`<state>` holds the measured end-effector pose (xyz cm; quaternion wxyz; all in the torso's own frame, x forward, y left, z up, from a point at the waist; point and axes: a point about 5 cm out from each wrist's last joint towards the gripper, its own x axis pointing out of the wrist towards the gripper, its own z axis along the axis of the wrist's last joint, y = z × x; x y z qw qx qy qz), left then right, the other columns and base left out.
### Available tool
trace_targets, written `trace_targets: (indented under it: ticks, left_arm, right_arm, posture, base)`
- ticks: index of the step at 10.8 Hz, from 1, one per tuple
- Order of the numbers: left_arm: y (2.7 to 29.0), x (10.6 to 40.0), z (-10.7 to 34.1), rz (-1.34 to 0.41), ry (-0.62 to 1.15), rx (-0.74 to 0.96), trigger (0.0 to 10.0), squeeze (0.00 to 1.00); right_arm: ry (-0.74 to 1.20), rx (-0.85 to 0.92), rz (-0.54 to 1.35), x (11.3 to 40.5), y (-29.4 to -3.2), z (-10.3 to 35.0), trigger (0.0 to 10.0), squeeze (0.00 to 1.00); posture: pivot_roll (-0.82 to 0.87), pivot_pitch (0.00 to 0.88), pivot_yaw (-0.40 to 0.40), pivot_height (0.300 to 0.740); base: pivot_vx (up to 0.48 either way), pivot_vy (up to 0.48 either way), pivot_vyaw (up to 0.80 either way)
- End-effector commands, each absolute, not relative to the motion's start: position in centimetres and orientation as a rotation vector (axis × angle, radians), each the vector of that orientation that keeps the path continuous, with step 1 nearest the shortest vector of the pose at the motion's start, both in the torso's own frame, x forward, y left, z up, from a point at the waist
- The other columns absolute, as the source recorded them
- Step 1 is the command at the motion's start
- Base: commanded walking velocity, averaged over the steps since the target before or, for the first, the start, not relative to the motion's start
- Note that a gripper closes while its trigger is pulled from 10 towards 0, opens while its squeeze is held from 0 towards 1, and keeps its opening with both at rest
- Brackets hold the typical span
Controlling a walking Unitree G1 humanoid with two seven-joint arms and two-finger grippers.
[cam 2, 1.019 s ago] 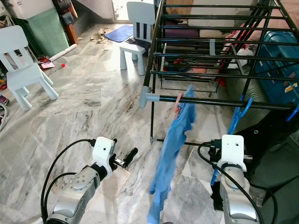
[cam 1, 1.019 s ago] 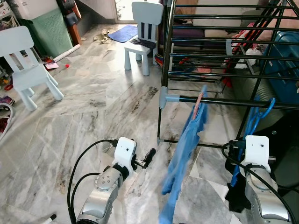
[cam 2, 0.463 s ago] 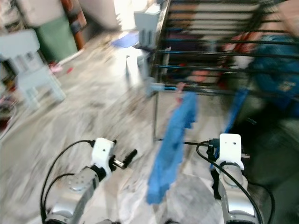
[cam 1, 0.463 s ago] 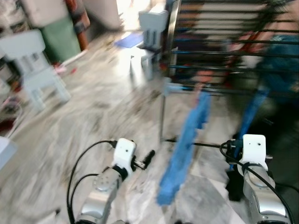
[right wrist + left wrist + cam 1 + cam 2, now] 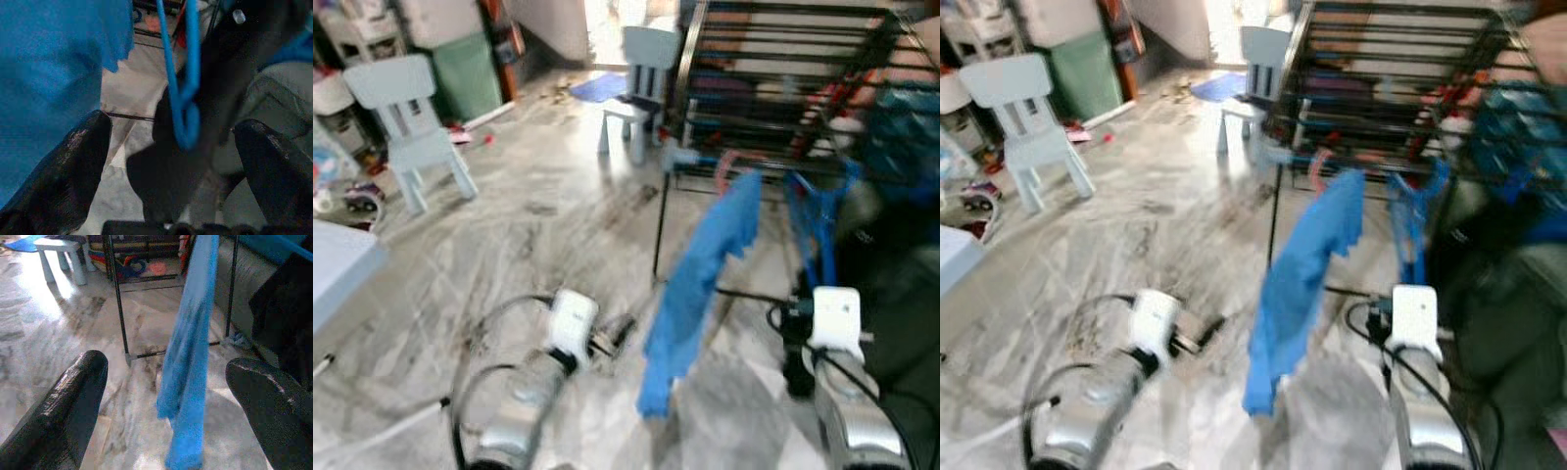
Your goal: Hang hanger
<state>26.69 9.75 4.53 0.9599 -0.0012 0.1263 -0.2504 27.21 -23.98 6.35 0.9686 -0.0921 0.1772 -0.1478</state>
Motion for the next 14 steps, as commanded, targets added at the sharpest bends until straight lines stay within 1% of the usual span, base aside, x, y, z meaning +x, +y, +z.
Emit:
trace_targets:
  ticks: [1,4,5,6,7,8,9,10,12,13,14]
  left_arm:
    - [9.3,26.7,4.5,-0.514,0.256,0.000,10.0,0.00]
    - [9.2,27.3,4.6,-0.498,0.250,-0.003,10.0,0.00]
    - [9.6,27.4,4.5,-0.480,0.250,-0.006,10.0,0.00]
    - [9.9,27.3,4.3,-0.469,0.254,-0.004,10.0,0.00]
    - [11.2,27.6,4.2,-0.406,0.250,0.012,10.0,0.00]
    - [12.8,28.2,4.0,-0.330,0.260,0.037,10.0,0.00]
    - [13.8,28.6,3.8,-0.292,0.273,0.066,10.0,0.00]
    - [15.9,29.2,3.5,-0.227,0.303,0.083,10.0,0.00]
    - [17.4,29.6,3.1,-0.170,0.330,0.116,10.0,0.00]
    - [18.3,29.5,2.4,-0.122,0.364,0.145,10.0,0.00]
    - [19.1,29.1,1.4,-0.081,0.418,0.108,10.0,0.00]
  right_arm:
    - [0.379,-0.190,-0.307,27.0,-24.5,6.0,10.0,1.00]
    - [0.372,-0.168,-0.267,27.2,-23.1,5.8,10.0,1.00]
    - [0.356,-0.155,-0.219,27.2,-22.0,5.6,10.0,1.00]
    - [0.339,-0.129,-0.168,27.2,-20.8,5.5,10.0,0.93]
    - [0.321,-0.153,-0.112,27.0,-19.7,5.1,10.0,0.42]
    - [0.334,-0.171,-0.111,26.9,-19.7,4.6,10.0,0.37]
    - [0.339,-0.168,-0.115,27.0,-19.9,4.3,10.0,0.33]
    - [0.364,-0.159,-0.122,27.6,-20.7,3.8,10.0,0.31]
    - [0.390,-0.125,-0.120,28.2,-20.7,3.3,10.0,0.29]
    - [0.412,-0.113,-0.107,28.1,-20.6,2.5,10.0,0.26]
    - [0.460,-0.091,-0.109,27.8,-20.8,1.4,10.0,0.22]
  posture:
    - [-0.08,0.037,0.029,0.740]
    - [-0.10,0.071,0.035,0.740]
    - [-0.10,0.080,0.045,0.740]
    - [-0.10,0.092,0.059,0.740]
    - [-0.09,0.091,0.068,0.740]
    - [-0.08,0.089,0.071,0.740]
    - [-0.07,0.086,0.072,0.740]
    - [-0.06,0.062,0.067,0.740]
    - [-0.05,0.035,0.061,0.740]
    - [-0.05,0.022,0.059,0.740]
    - [-0.05,0.031,0.066,0.740]
  base:
    - [-0.277,0.000,0.00]
    - [-0.281,0.000,0.00]
    - [-0.281,0.000,0.00]
    - [-0.277,0.000,0.00]
    - [0.000,0.000,0.00]
    - [0.000,0.000,0.00]
    - [0.000,0.000,0.00]
    - [0.000,0.000,0.00]
    - [0.000,0.000,0.00]
    - [0.000,0.000,0.00]
    - [0.000,0.000,0.00]
